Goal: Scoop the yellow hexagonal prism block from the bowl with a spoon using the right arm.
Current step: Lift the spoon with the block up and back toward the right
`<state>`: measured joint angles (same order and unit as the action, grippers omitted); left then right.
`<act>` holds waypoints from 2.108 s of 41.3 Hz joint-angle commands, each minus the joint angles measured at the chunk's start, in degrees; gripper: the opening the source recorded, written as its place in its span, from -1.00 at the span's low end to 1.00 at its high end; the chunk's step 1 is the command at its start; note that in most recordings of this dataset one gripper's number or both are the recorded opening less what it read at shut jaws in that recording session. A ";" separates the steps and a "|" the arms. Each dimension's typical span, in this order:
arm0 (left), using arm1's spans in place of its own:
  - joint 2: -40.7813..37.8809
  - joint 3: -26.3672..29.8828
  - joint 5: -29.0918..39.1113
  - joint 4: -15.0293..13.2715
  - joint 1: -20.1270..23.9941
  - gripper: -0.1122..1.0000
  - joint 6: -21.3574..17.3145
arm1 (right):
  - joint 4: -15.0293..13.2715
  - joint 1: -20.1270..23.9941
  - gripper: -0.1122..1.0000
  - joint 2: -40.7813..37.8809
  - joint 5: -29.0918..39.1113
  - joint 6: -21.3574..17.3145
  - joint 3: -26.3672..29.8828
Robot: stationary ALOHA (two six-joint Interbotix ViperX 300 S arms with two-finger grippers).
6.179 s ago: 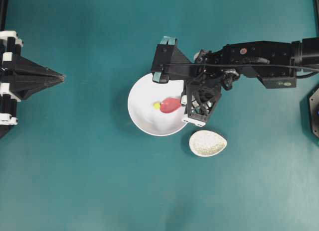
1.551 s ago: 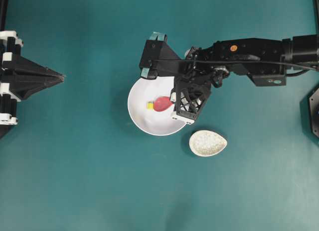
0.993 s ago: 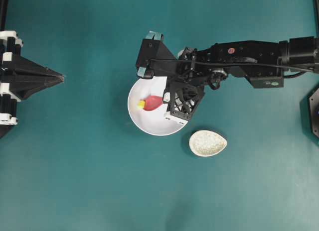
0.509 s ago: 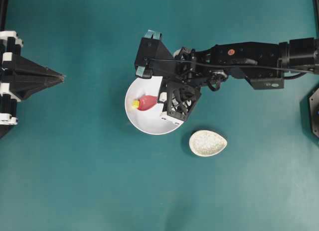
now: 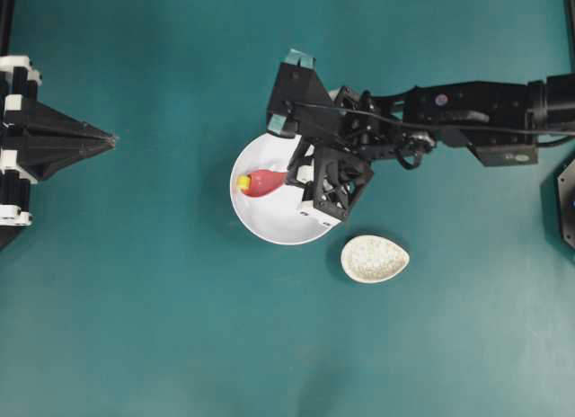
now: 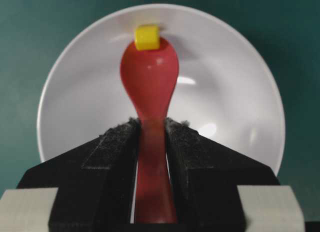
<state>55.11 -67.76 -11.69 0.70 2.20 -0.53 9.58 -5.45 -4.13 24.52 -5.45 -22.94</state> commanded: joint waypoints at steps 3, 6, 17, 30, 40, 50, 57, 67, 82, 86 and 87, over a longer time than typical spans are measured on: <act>-0.26 0.88 -0.26 0.18 0.09 -0.79 -0.09 | 0.35 0.44 -0.39 2.81 -2.11 0.00 -0.79; -0.26 0.88 -0.26 0.18 0.09 -0.79 -0.09 | 0.35 0.53 -0.39 3.52 -3.43 -0.09 -1.93; -0.18 0.88 -0.26 0.18 0.09 -0.79 -0.09 | 0.35 1.32 -0.39 6.86 -11.51 0.00 -7.21; -0.09 0.88 -0.26 0.18 0.09 -0.79 -0.09 | 0.18 2.55 -0.39 13.36 -27.86 0.18 -15.56; 0.00 0.97 -0.26 0.09 0.09 -0.79 -0.09 | -0.35 2.99 -0.39 18.90 -36.47 0.53 -21.45; 0.00 0.97 -0.44 0.18 0.09 -0.79 0.00 | -1.41 2.90 -0.39 22.32 -37.44 0.79 -24.52; 0.00 0.97 -0.53 0.18 0.18 -0.79 0.09 | -1.76 2.90 -0.39 22.85 -37.44 1.32 -24.87; 0.00 0.97 -0.62 0.18 0.09 -0.79 0.62 | -1.76 2.99 -0.39 22.94 -37.53 2.72 -24.52; 0.09 1.05 -0.88 0.18 0.09 -0.79 0.70 | -1.76 2.90 -0.39 23.47 -37.97 3.25 -24.43; 0.00 0.97 -0.53 0.18 0.09 -0.79 0.70 | -1.76 2.90 -0.39 23.64 -38.85 3.25 -24.43; -0.09 0.97 -0.44 0.09 0.09 -0.79 0.70 | -1.76 2.90 -0.39 23.55 -39.02 3.25 -24.43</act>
<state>55.46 -67.76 -11.95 0.70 2.20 0.09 8.00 -2.64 18.19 -13.36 -2.29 -48.43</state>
